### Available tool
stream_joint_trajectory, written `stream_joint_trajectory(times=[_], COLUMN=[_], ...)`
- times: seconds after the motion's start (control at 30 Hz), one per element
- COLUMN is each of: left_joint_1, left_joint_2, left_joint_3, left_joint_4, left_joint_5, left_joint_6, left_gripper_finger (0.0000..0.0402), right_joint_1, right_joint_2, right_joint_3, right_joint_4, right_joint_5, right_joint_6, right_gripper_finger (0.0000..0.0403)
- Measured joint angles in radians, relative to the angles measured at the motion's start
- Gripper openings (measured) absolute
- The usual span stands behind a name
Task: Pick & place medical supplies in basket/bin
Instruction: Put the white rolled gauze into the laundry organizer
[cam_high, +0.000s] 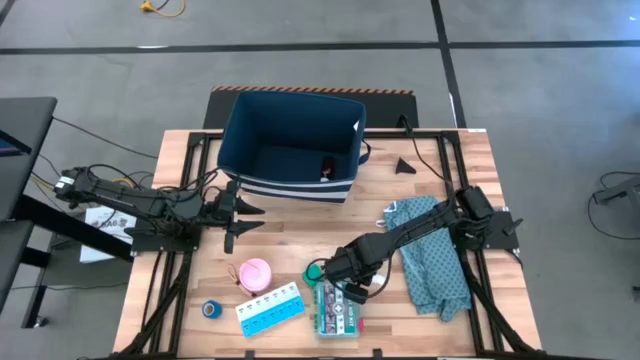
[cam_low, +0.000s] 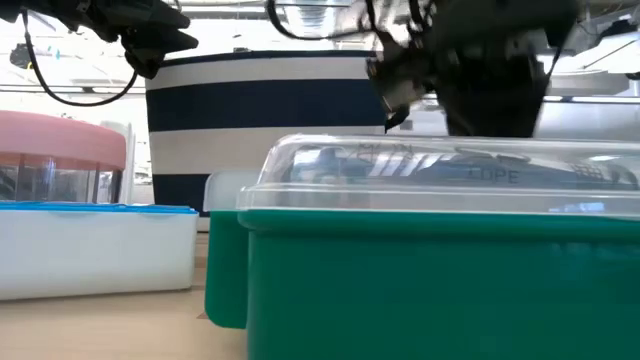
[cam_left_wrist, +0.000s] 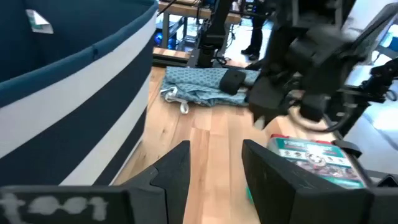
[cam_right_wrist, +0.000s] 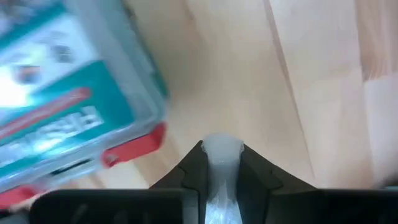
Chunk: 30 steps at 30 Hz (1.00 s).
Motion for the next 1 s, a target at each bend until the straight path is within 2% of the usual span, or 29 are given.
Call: stream_joint_trajectory(times=[0.2,0.53,0.6,0.83,1.0], left_joint_1=[0.000,0.000,0.000,0.000,0.000], left_joint_2=[0.000,0.000,0.000,0.000,0.000], left_joint_3=[0.000,0.000,0.000,0.000,-0.001], left_joint_4=[-0.048,-0.049,-0.049,-0.038,-0.004], left_joint_5=[-0.016,-0.008,-0.008,0.011,0.062], left_joint_6=[0.000,-0.015,-0.015,-0.018,-0.018], left_gripper_finger=[0.0135,0.0135,0.0135,0.0135,0.0135], right_joint_1=[-0.017,-0.140,-0.180,-0.335,-0.464], right_joint_2=[-0.003,-0.005,-0.007,-0.074,-0.130], right_joint_3=[0.130,0.417,0.478,0.689,0.815], right_joint_4=[-0.131,-0.483,-0.486,-0.481,-0.372], right_joint_5=[0.024,0.204,0.243,0.245,0.284], right_joint_6=[-0.055,-0.155,-0.190,-0.324,-0.453], right_gripper_finger=[0.0036,0.0053,0.0049,0.0047,0.0048])
